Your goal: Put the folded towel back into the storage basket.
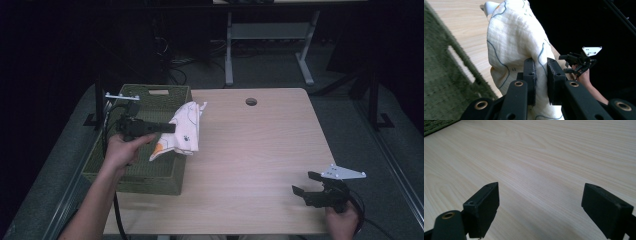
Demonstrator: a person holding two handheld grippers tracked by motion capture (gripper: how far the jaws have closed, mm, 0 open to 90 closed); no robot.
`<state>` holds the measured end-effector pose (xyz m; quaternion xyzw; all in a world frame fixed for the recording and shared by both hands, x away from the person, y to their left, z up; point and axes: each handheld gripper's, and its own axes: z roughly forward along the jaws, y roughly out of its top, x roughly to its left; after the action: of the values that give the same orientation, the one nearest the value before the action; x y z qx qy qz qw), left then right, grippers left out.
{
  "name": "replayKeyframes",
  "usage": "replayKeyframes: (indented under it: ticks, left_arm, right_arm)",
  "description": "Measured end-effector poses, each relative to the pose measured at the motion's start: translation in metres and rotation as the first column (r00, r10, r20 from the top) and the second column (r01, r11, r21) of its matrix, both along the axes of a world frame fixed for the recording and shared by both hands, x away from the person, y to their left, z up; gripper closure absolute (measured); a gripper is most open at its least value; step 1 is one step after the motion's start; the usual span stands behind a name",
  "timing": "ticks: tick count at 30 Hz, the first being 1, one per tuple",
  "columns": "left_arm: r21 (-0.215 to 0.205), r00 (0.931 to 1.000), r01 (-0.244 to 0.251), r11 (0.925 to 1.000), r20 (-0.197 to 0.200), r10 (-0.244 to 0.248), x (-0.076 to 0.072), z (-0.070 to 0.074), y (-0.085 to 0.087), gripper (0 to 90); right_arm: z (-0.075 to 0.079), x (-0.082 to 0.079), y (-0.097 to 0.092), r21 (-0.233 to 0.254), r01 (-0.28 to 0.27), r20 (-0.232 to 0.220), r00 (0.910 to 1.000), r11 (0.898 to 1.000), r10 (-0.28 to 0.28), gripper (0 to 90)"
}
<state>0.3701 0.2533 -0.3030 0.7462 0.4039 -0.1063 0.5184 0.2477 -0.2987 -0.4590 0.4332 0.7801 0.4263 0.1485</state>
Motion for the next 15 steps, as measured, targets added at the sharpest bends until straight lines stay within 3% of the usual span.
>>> replayKeyframes:
  ticks: [15]
  left_arm:
    - [0.025, 0.9966, -0.081, 0.9964, -0.012, 0.081, 0.002, -0.004, 0.040, 80.5]
  right_arm:
    - [0.000, 0.001, -0.001, 0.004, 0.013, -0.001, 0.9999, 1.000, -0.013, 14.3]
